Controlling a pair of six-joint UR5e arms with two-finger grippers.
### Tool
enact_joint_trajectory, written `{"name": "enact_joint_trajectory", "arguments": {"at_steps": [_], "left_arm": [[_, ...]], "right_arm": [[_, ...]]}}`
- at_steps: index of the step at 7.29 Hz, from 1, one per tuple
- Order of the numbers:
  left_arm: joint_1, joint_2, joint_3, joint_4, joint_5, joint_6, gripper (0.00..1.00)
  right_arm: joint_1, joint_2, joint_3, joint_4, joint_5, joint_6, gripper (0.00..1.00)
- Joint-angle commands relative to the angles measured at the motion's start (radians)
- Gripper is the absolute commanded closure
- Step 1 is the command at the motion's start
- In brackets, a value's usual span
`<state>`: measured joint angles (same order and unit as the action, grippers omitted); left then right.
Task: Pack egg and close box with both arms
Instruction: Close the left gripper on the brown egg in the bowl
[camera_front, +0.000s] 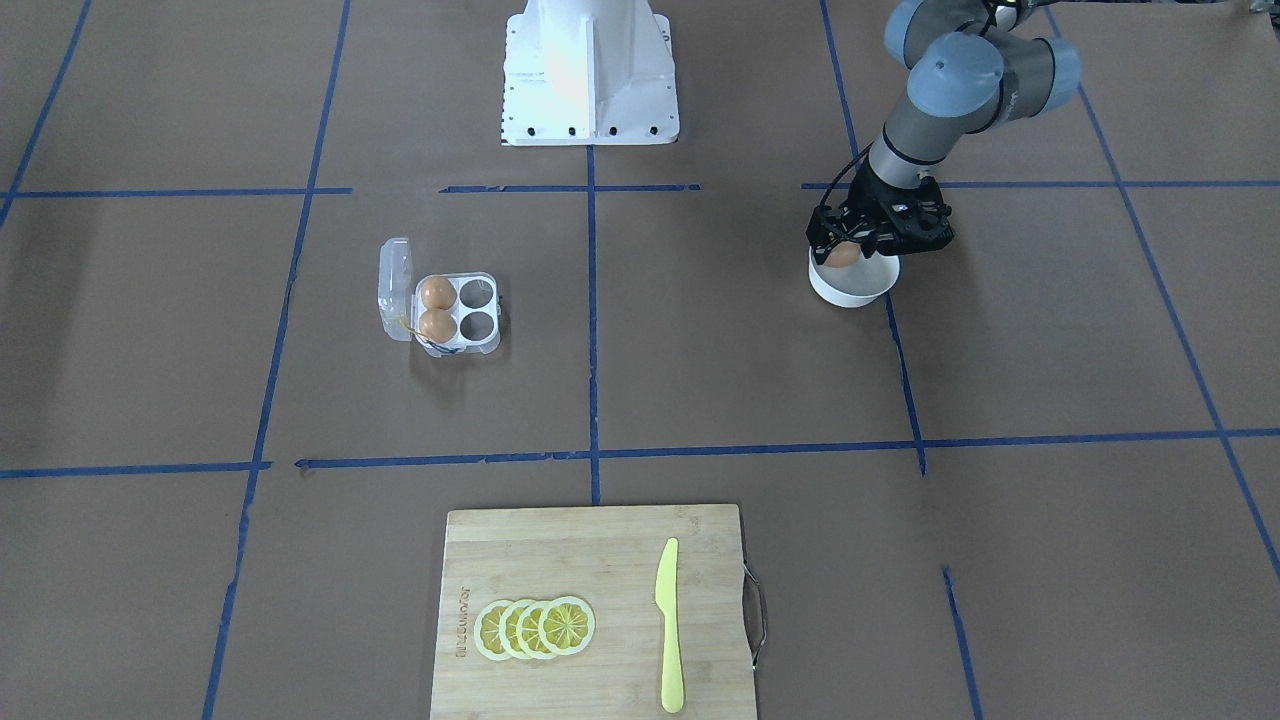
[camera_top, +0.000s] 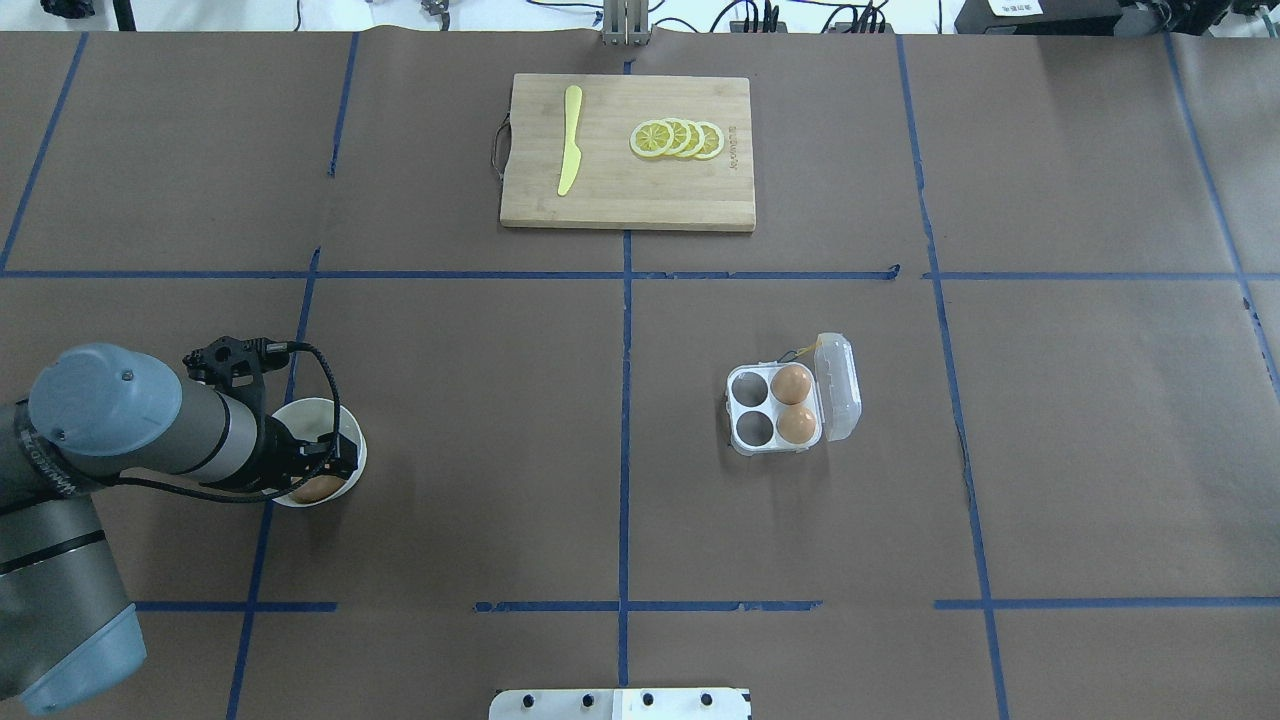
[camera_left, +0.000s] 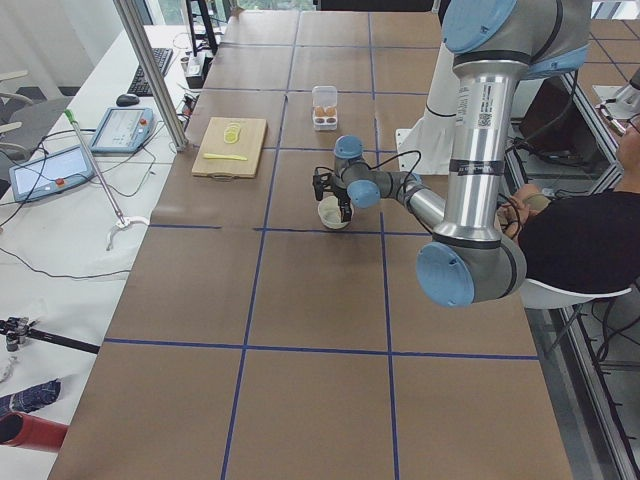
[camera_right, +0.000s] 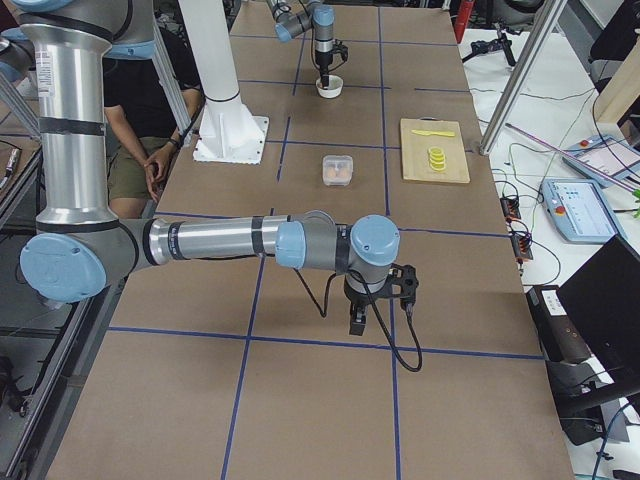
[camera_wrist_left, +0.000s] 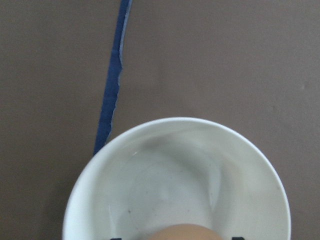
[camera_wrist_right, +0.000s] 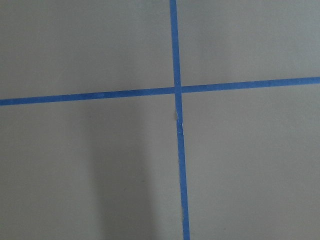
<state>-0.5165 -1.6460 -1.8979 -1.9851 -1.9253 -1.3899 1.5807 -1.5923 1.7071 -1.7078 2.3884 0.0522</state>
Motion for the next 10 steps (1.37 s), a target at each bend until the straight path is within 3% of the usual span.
{"name": "enact_joint_trajectory", "arguments": {"at_steps": [1, 2, 5, 6, 8, 9, 10], "left_arm": [[0.006, 0.000, 0.000, 0.002, -0.001, -0.003, 0.26], [0.009, -0.001, 0.002, 0.002, -0.001, -0.003, 0.31], [0.003, 0.000, -0.010, 0.011, 0.000, -0.003, 0.82], [-0.014, -0.004, -0.057, 0.072, -0.001, -0.003, 0.92], [-0.093, -0.014, -0.185, 0.236, 0.000, 0.003, 1.00], [-0.133, -0.056, -0.206, 0.238, -0.003, 0.002, 1.00], [-0.131, -0.171, -0.187, 0.239, -0.009, -0.013, 1.00]], "right_arm": [[-0.001, 0.000, 0.000, 0.000, 0.000, 0.000, 0.00], [-0.001, 0.000, -0.001, -0.001, 0.000, 0.000, 0.00], [-0.001, 0.000, 0.005, -0.001, 0.002, 0.002, 0.00], [0.001, 0.000, 0.005, -0.001, 0.005, 0.002, 0.00], [0.001, 0.000, 0.003, 0.000, 0.008, 0.002, 0.00], [-0.001, 0.002, 0.005, 0.000, 0.009, 0.002, 0.00], [0.001, 0.014, 0.012, 0.002, 0.008, 0.002, 0.00]]}}
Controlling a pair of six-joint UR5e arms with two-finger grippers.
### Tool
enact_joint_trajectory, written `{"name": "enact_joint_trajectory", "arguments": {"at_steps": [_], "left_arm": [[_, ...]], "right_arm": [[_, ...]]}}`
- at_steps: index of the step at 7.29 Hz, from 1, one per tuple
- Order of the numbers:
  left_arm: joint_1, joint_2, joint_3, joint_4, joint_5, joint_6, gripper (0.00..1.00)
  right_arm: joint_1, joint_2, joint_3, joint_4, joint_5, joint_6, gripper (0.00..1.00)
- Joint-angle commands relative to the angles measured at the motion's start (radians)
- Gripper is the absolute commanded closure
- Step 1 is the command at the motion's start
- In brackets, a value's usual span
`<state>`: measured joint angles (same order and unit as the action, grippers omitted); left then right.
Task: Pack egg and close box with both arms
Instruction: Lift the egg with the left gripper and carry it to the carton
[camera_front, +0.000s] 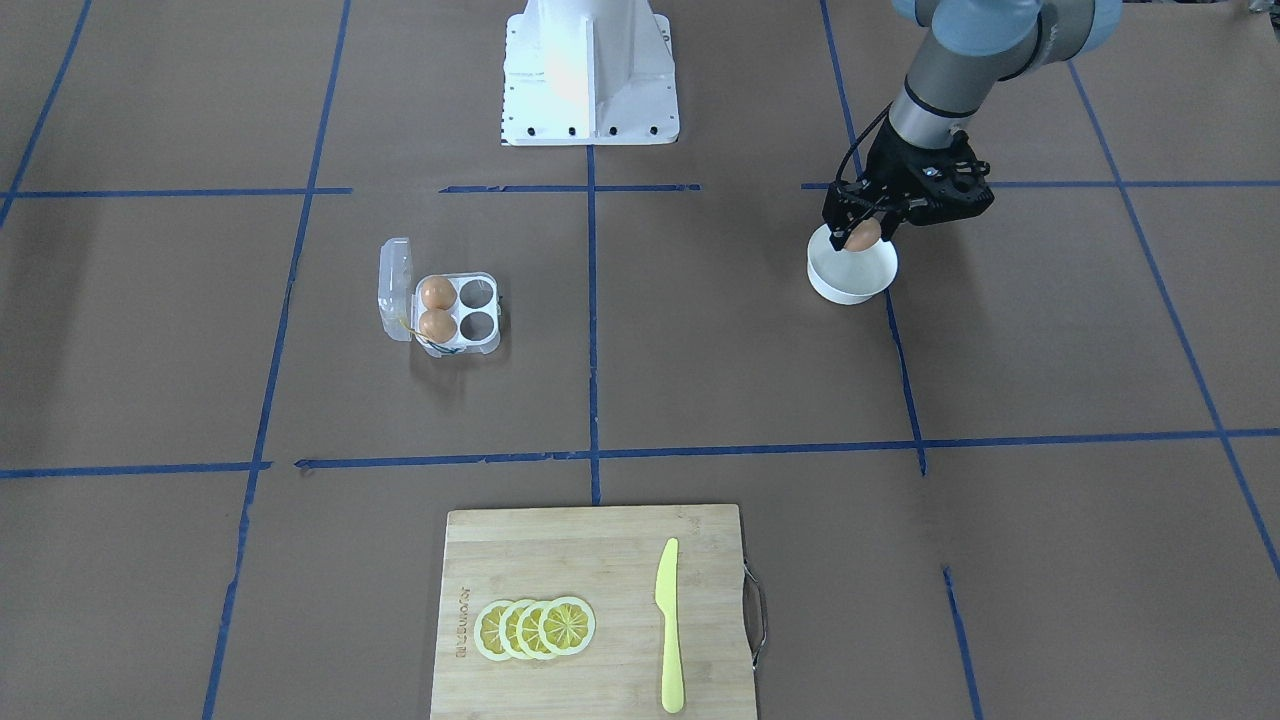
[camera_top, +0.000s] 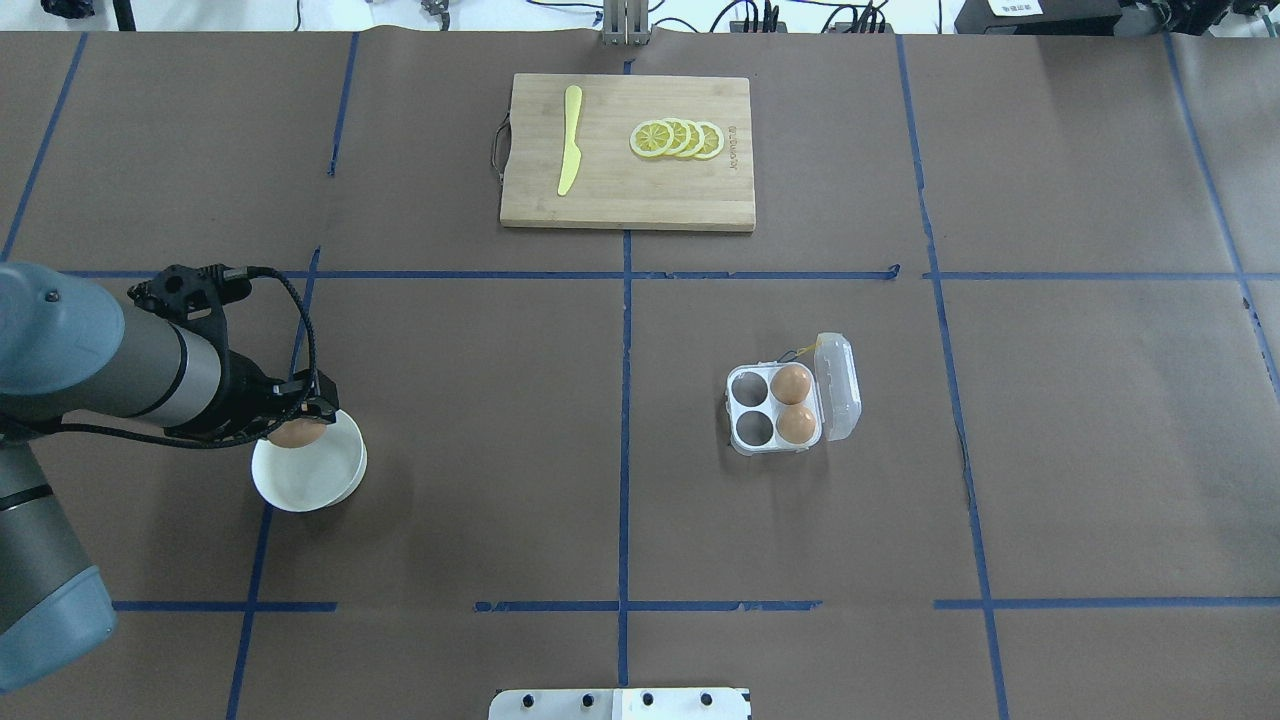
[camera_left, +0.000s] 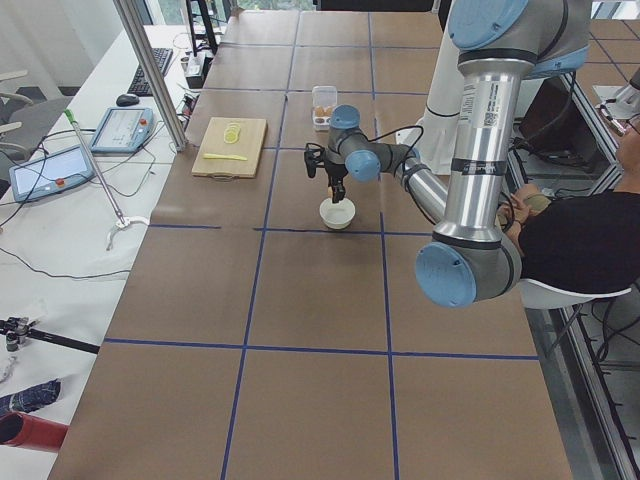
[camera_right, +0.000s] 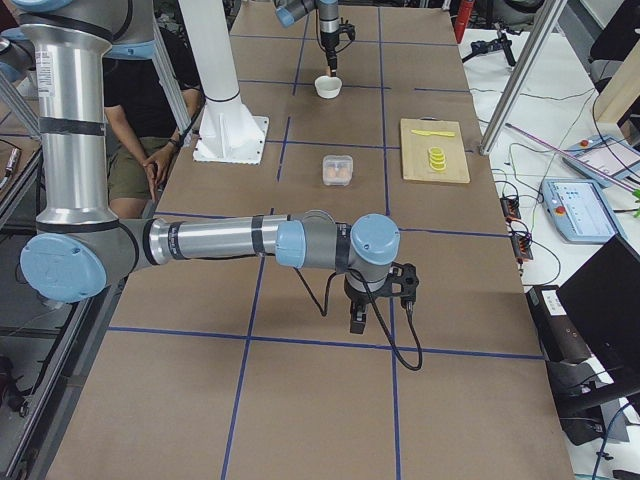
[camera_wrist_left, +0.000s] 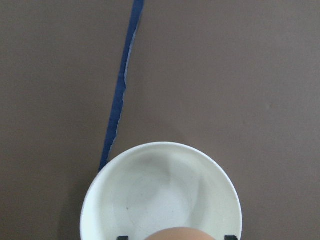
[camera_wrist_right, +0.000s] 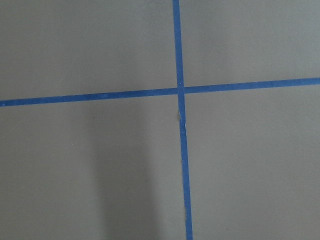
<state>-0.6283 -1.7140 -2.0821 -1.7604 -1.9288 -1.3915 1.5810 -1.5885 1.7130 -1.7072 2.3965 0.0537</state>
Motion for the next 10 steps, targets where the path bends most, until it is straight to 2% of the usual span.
{"name": "enact_joint_trajectory", "arguments": {"at_steps": [1, 2, 3, 4, 5, 6, 7, 10], "left_arm": [[-0.010, -0.236, 0.064, 0.004, -0.009, -0.115, 1.00], [0.004, -0.397, 0.174, -0.052, -0.009, -0.232, 1.00], [0.066, -0.430, 0.259, -0.241, -0.006, -0.321, 1.00], [0.125, -0.432, 0.386, -0.516, -0.001, -0.355, 1.00], [0.152, -0.467, 0.480, -0.656, 0.001, -0.357, 1.00], [0.182, -0.546, 0.550, -0.665, 0.017, -0.357, 1.00], [0.211, -0.625, 0.629, -0.669, 0.099, -0.359, 1.00], [0.220, -0.708, 0.801, -0.770, 0.151, -0.354, 1.00]], "right_arm": [[-0.001, 0.019, 0.005, 0.001, 0.001, 0.000, 0.00], [-0.001, 0.016, 0.001, 0.000, 0.003, 0.000, 0.00], [-0.001, 0.016, -0.007, -0.002, 0.003, -0.002, 0.00], [-0.001, 0.016, -0.006, -0.002, 0.003, -0.002, 0.00], [-0.001, 0.015, -0.007, -0.002, 0.004, 0.000, 0.00], [0.001, 0.015, -0.006, -0.002, 0.007, 0.000, 0.00], [0.001, 0.013, -0.006, -0.002, 0.025, 0.000, 0.00], [0.001, 0.007, -0.012, -0.002, 0.029, -0.003, 0.00]]}}
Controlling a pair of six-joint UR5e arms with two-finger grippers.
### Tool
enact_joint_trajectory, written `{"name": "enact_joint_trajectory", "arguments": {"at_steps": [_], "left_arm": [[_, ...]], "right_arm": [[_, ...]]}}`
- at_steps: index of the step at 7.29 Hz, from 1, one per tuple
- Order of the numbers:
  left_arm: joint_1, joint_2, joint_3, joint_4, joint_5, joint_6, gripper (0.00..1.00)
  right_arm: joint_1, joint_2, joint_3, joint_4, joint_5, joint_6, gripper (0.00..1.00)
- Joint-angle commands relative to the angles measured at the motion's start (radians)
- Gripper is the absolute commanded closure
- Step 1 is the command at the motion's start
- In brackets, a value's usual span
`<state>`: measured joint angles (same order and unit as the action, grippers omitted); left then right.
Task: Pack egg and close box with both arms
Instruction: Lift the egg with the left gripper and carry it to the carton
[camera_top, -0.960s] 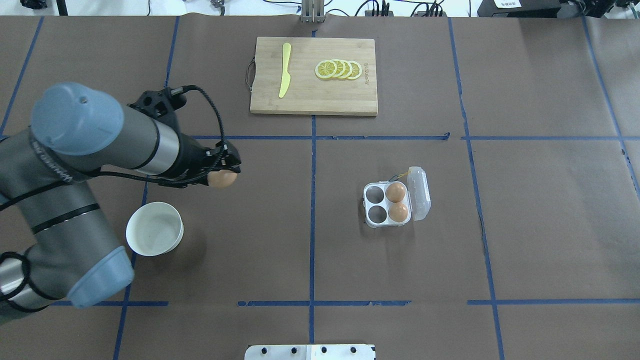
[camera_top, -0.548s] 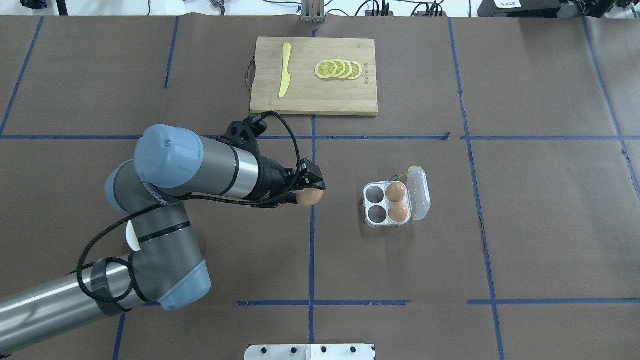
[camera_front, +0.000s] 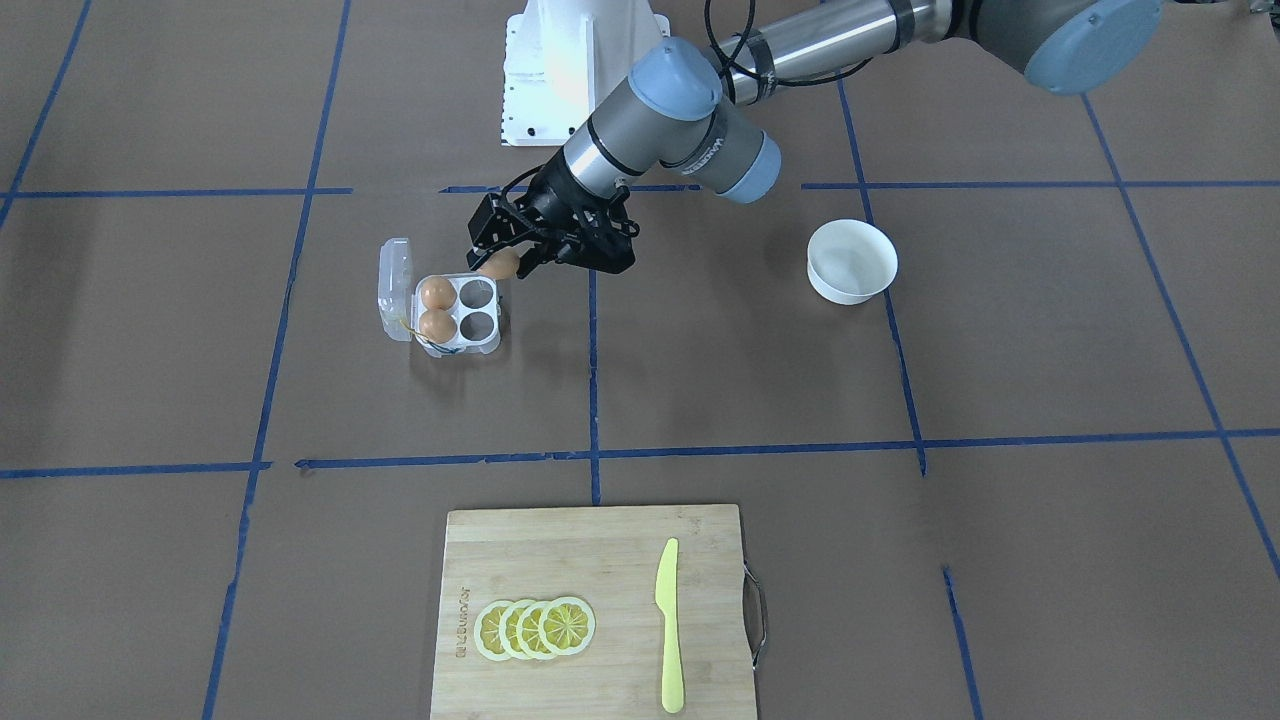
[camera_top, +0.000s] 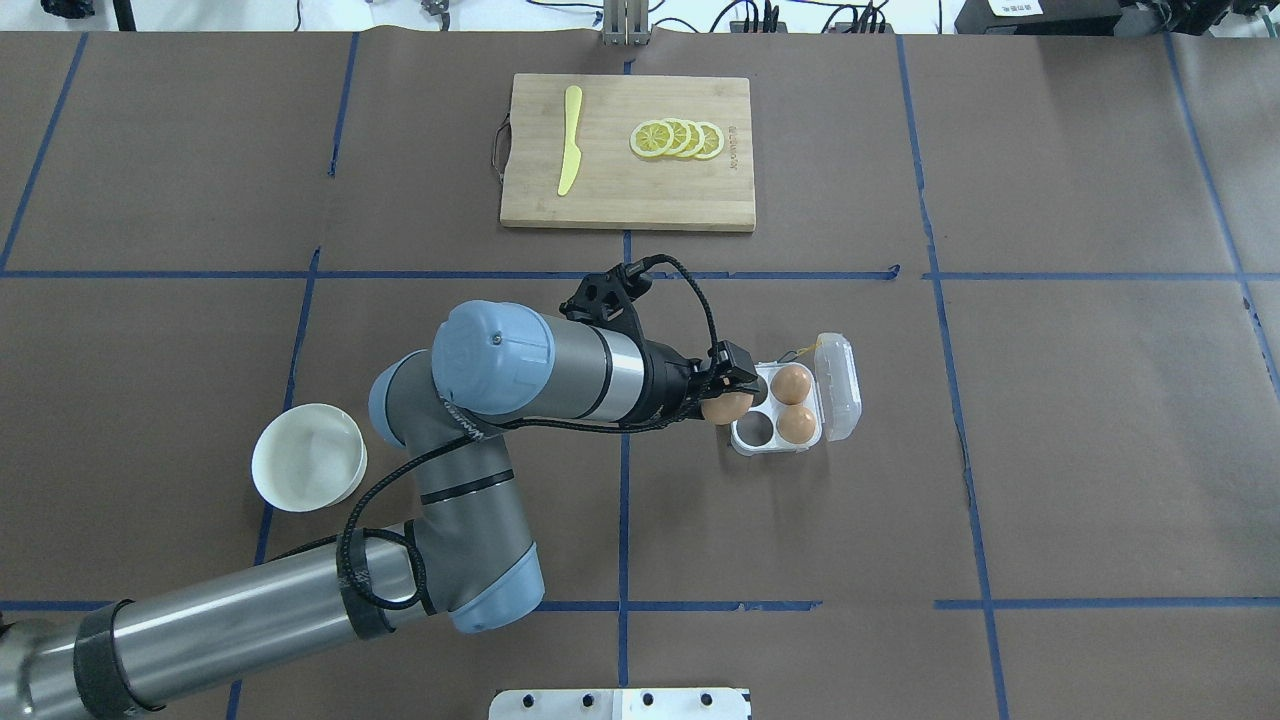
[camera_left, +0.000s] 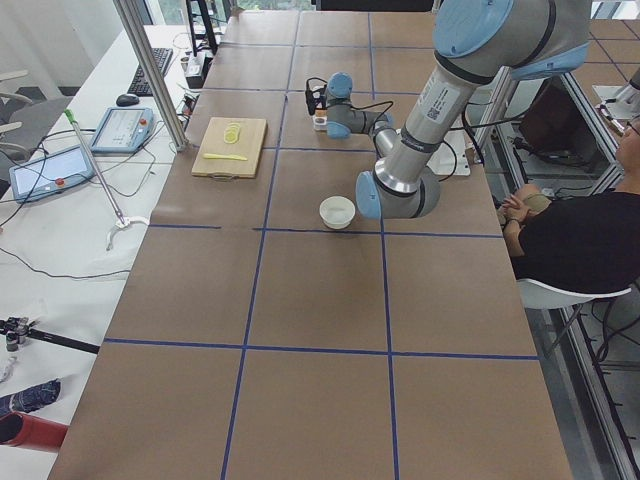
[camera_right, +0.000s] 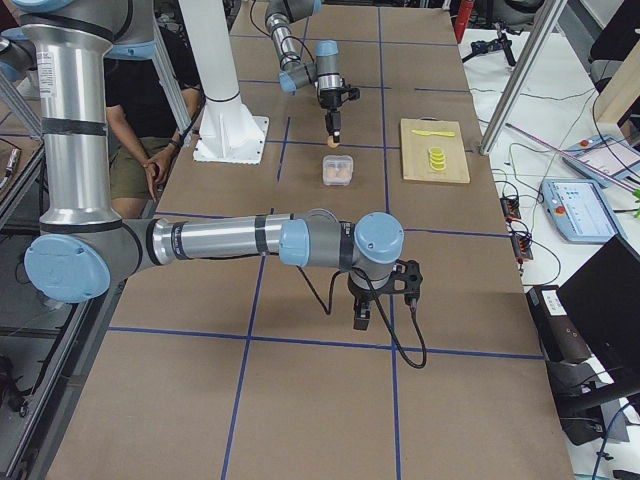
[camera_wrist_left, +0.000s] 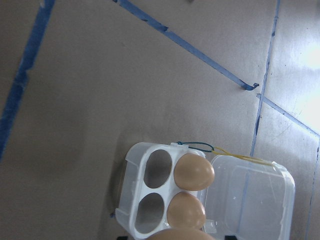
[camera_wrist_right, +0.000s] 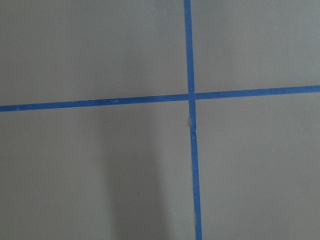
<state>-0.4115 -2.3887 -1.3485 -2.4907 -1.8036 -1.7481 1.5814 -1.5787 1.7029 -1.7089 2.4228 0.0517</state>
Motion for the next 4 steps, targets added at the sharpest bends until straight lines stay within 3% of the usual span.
{"name": "enact_joint_trajectory", "arguments": {"at_steps": [1, 3, 4], "left_arm": [[0.005, -0.050, 0.099, -0.059, 0.032, 0.002, 1.00], [0.014, -0.078, 0.133, -0.077, 0.036, 0.004, 1.00], [0.013, -0.079, 0.140, -0.079, 0.036, 0.002, 0.60]], "right_arm": [[0.000, -0.003, -0.002, 0.000, 0.002, -0.001, 0.00], [0.000, -0.003, -0.002, 0.000, 0.002, 0.000, 0.00], [0.000, -0.004, 0.000, 0.000, 0.004, -0.001, 0.00]]}}
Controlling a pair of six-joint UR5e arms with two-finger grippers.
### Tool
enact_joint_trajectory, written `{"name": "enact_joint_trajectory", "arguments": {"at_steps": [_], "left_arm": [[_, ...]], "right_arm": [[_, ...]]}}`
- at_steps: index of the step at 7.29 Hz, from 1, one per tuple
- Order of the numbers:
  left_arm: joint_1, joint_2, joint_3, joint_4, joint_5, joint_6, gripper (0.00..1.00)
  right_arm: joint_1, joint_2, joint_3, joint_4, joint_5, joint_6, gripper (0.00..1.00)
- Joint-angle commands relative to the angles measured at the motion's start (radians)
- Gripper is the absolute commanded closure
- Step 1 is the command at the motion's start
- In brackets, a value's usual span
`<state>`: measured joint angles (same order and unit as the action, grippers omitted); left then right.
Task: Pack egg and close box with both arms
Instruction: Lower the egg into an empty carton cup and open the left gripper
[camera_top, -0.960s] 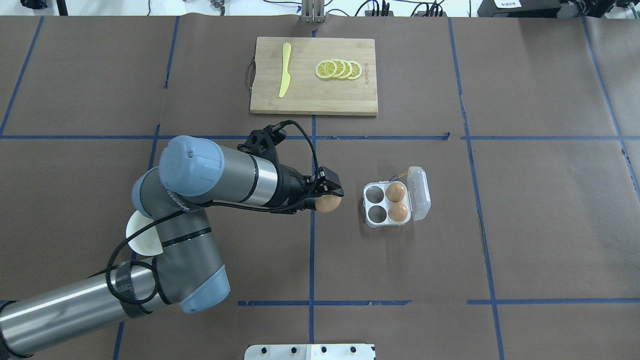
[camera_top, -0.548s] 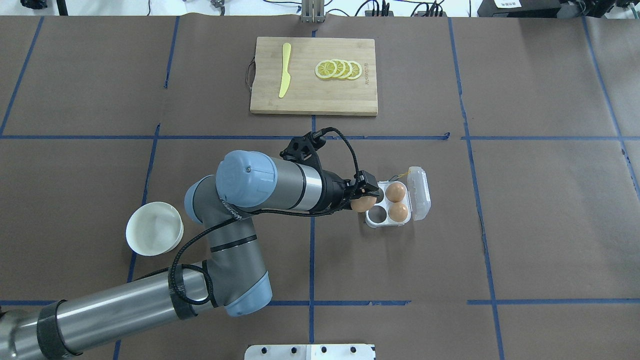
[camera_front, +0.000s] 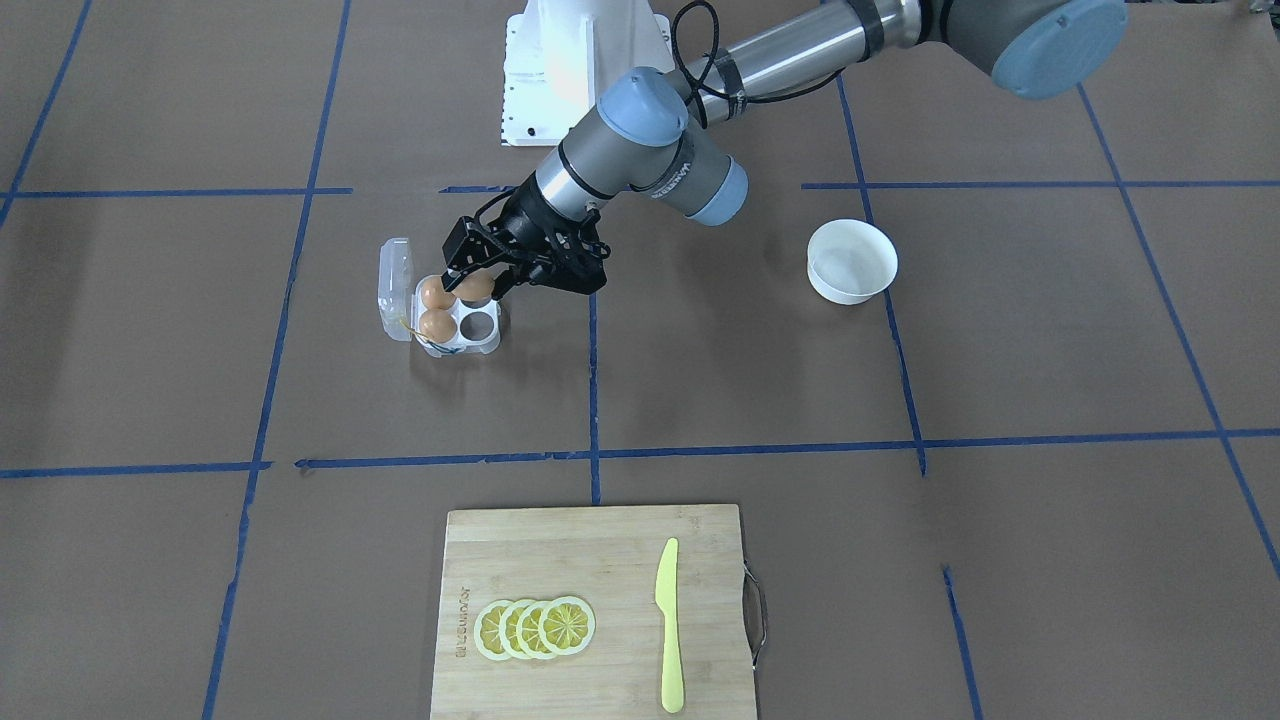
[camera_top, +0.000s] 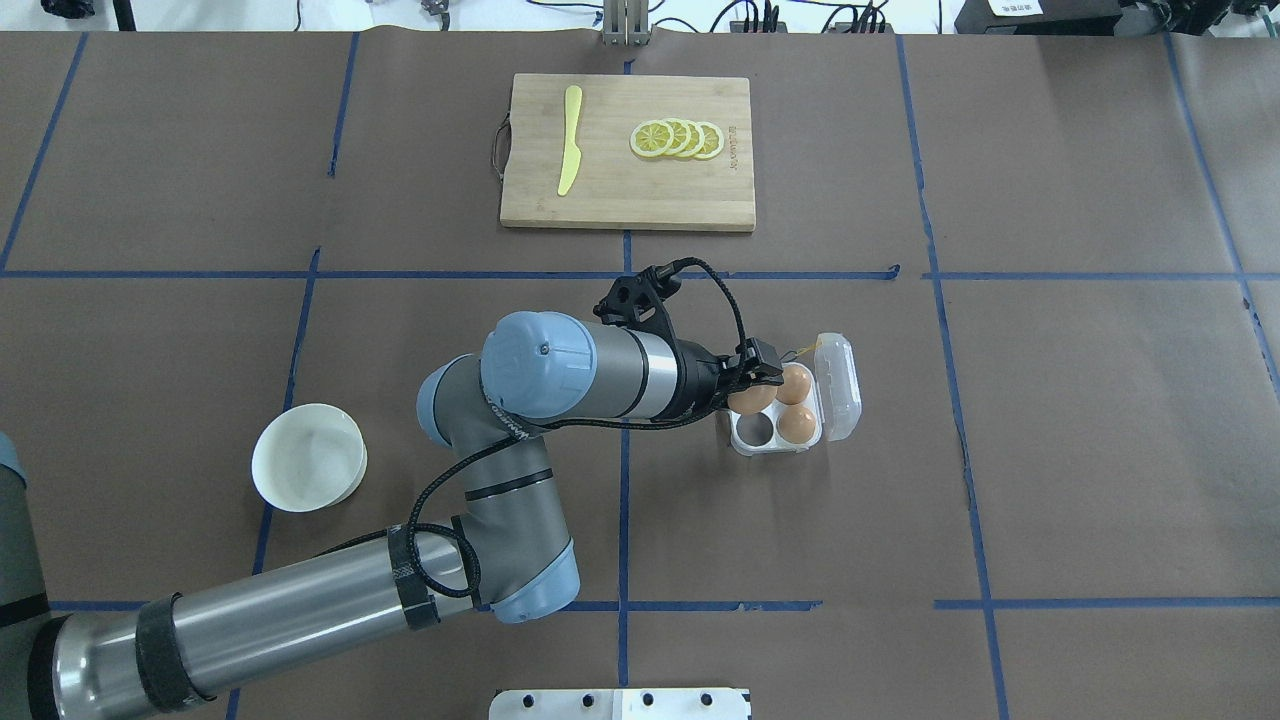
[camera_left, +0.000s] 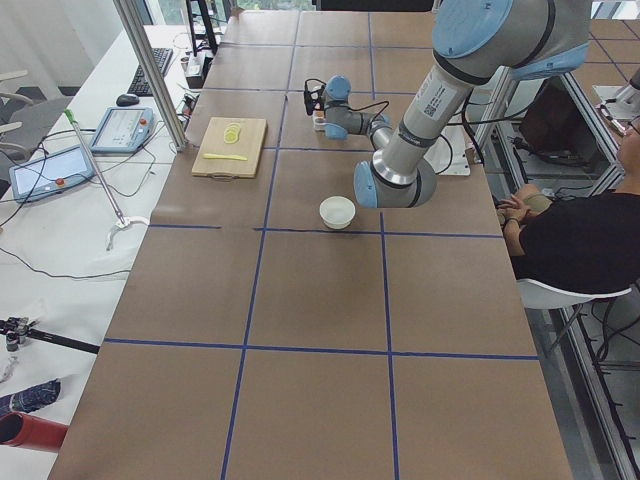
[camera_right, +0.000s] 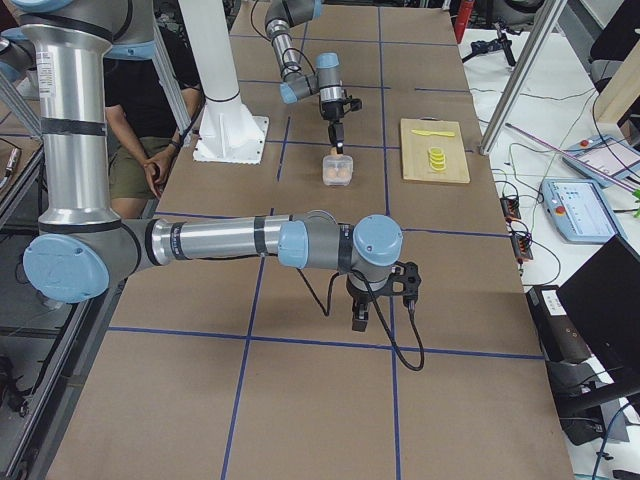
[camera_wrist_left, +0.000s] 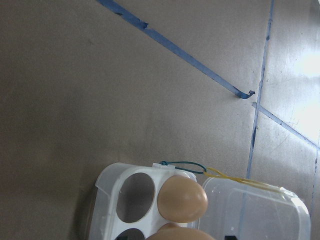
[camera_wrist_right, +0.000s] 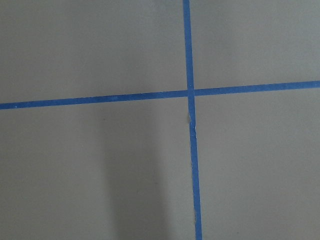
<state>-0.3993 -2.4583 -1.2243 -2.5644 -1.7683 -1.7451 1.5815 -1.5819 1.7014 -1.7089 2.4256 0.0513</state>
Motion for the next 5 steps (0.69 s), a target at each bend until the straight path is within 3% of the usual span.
{"name": "enact_joint_trajectory", "arguments": {"at_steps": [1, 4, 5], "left_arm": [[0.000, -0.008, 0.015, -0.005, 0.001, -0.001, 0.01], [-0.032, 0.021, -0.045, 0.009, -0.019, 0.006, 0.00], [-0.065, 0.066, -0.105, 0.059, -0.090, 0.010, 0.00]], "right_arm": [[0.000, -0.001, 0.004, 0.000, 0.001, 0.002, 0.00], [-0.003, 0.009, 0.029, 0.003, 0.017, 0.048, 0.00], [-0.046, 0.014, 0.073, 0.005, 0.021, 0.129, 0.00]]}}
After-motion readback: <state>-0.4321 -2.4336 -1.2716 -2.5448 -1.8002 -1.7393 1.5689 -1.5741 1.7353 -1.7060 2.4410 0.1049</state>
